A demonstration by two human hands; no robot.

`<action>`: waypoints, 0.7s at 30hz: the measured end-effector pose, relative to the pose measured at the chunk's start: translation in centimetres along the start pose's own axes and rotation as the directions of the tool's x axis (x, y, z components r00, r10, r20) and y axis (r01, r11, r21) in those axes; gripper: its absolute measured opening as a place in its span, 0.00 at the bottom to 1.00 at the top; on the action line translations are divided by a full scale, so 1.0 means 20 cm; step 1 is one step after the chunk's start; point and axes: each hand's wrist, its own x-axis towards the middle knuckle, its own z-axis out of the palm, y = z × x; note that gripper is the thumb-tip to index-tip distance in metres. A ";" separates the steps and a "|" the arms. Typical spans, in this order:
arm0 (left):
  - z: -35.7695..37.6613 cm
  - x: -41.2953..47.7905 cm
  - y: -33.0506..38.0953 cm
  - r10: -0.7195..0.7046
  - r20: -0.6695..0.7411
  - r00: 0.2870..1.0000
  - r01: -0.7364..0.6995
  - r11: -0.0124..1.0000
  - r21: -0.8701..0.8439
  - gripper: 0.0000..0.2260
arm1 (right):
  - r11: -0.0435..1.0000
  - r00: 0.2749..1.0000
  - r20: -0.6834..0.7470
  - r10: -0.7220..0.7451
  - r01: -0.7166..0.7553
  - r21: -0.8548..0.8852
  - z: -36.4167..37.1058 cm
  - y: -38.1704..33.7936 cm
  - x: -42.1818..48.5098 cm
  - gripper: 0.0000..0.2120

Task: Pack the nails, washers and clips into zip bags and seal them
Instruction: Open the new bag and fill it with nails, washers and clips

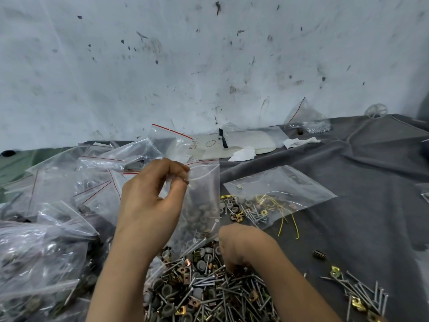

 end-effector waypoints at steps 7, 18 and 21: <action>-0.01 0.00 0.01 0.036 0.050 0.998 -0.037 0.999 0.018 0.07 | 0.936 0.947 -0.316 0.057 0.060 0.348 -0.14 0.15 -0.12 0.10; 0.02 -0.02 0.05 0.147 0.171 0.974 -0.143 0.989 -0.033 0.08 | 0.581 0.419 -0.908 -0.019 0.743 0.331 -0.29 0.07 -0.35 0.10; 0.02 -0.02 0.06 0.150 0.174 0.973 -0.147 0.989 -0.031 0.09 | 0.670 0.474 -0.878 -0.064 0.673 0.314 -0.29 0.07 -0.34 0.10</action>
